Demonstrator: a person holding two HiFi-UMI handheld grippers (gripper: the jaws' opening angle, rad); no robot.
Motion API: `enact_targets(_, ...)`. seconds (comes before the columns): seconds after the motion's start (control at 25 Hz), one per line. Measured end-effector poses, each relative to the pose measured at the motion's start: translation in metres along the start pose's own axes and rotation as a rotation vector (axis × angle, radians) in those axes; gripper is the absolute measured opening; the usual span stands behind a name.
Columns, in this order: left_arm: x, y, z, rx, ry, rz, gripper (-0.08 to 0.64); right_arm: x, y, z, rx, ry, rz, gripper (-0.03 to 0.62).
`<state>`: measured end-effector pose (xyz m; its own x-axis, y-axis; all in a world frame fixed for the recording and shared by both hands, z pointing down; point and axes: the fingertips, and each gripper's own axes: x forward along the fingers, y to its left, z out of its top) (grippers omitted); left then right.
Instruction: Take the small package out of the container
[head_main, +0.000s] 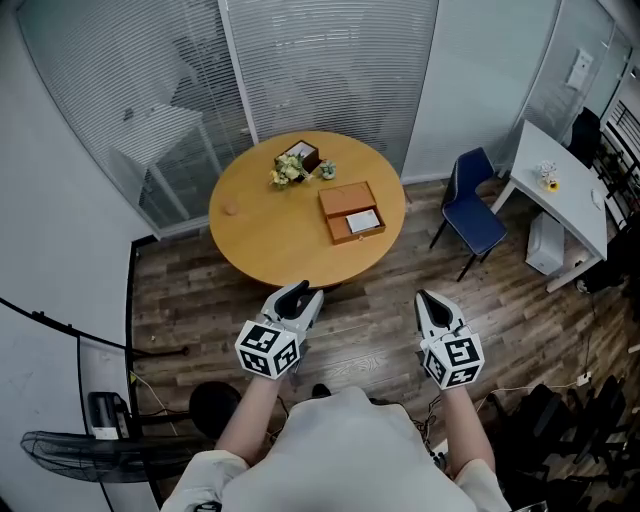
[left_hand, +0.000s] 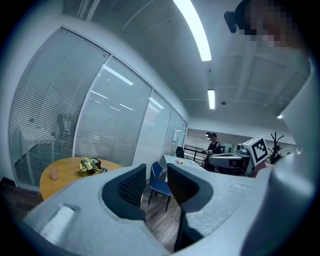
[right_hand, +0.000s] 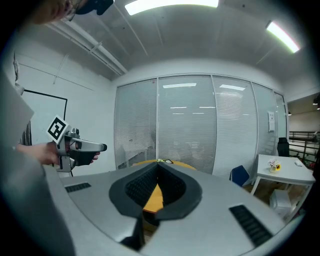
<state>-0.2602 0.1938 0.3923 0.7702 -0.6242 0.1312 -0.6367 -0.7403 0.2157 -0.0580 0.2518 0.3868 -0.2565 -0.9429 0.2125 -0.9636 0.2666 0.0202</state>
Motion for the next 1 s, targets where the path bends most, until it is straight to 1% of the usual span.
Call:
enact_targets(0.32, 0.002, 0.019, 0.001, -0.028, -0.007, -0.030, 0.132, 0.008, 0.012, -0.002, 0.018, -0.006, -0.050, 0.002)
enact_targets(0.48, 0.010, 0.017, -0.004, -0.024, 0.010, -0.055, 0.132, 0.013, 0.008, -0.014, 0.034, 0.023, -0.059, 0.002)
enact_targets(0.72, 0.034, 0.034, -0.010, -0.027, 0.026, -0.038, 0.132, 0.042, -0.012, -0.021, 0.018, 0.044, -0.040, 0.002)
enact_targets(0.8, 0.047, 0.039, -0.006, -0.015, 0.026, -0.040, 0.132, 0.058, -0.023, -0.018, 0.008, 0.047, -0.025, 0.002)
enact_targets(1.0, 0.090, 0.049, 0.005, -0.008, 0.026, -0.031, 0.132, 0.100, -0.056, -0.017, 0.020, 0.066, 0.024, 0.002)
